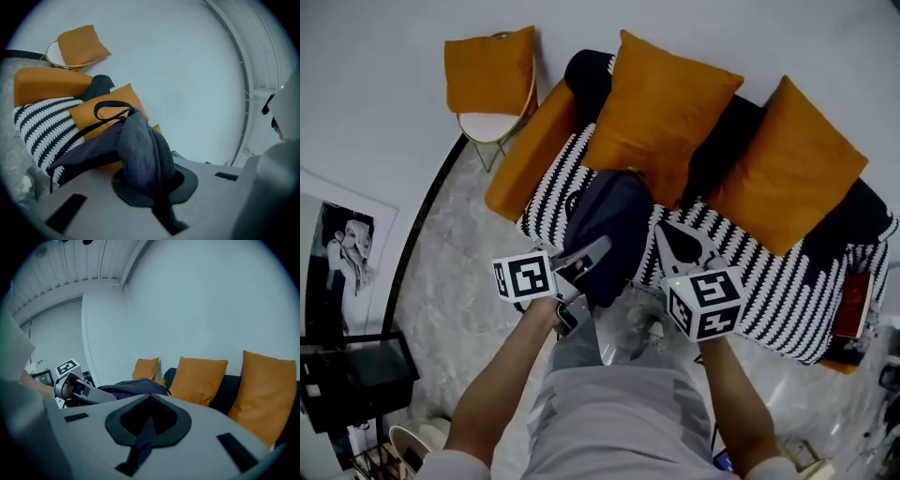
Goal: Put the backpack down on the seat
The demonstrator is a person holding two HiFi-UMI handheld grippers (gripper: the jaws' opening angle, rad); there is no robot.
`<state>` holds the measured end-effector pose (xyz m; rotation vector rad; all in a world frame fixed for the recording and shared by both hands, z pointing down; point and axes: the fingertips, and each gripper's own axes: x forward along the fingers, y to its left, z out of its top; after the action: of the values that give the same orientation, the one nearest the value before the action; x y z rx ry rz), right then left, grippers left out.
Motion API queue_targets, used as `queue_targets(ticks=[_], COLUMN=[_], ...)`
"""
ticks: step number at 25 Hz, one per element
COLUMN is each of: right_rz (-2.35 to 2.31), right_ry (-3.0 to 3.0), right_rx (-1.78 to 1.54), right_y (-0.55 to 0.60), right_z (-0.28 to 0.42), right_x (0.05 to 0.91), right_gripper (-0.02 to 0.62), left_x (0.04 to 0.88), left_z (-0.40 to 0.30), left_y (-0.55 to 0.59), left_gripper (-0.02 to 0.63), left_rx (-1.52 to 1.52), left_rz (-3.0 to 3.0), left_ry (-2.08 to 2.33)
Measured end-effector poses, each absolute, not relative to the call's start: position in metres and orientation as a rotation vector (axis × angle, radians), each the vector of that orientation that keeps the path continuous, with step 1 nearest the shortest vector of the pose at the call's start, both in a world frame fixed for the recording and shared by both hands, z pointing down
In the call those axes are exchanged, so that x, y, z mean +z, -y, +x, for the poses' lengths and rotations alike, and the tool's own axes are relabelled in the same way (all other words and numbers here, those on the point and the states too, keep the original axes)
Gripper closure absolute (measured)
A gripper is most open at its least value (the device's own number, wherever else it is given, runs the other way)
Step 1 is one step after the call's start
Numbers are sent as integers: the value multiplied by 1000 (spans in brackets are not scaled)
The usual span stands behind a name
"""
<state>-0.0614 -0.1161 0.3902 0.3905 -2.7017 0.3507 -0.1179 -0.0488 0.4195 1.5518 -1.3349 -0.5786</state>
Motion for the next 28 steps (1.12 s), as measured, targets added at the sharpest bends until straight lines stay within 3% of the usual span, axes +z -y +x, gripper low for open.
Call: queue_targets(ticks=[13,28], right_rz=[733,1028], right_ry=[2604,2479], right_rx=[465,570], right_y=[142,157], right_z=[-119,-138], right_x=[421,460], right_gripper=[594,594], left_x=[461,497], left_z=[-172,-187], left_y=[93,139], left_gripper=[600,600], left_rx=[-278,20], left_rz=[1741,1942], left_ry=[982,588])
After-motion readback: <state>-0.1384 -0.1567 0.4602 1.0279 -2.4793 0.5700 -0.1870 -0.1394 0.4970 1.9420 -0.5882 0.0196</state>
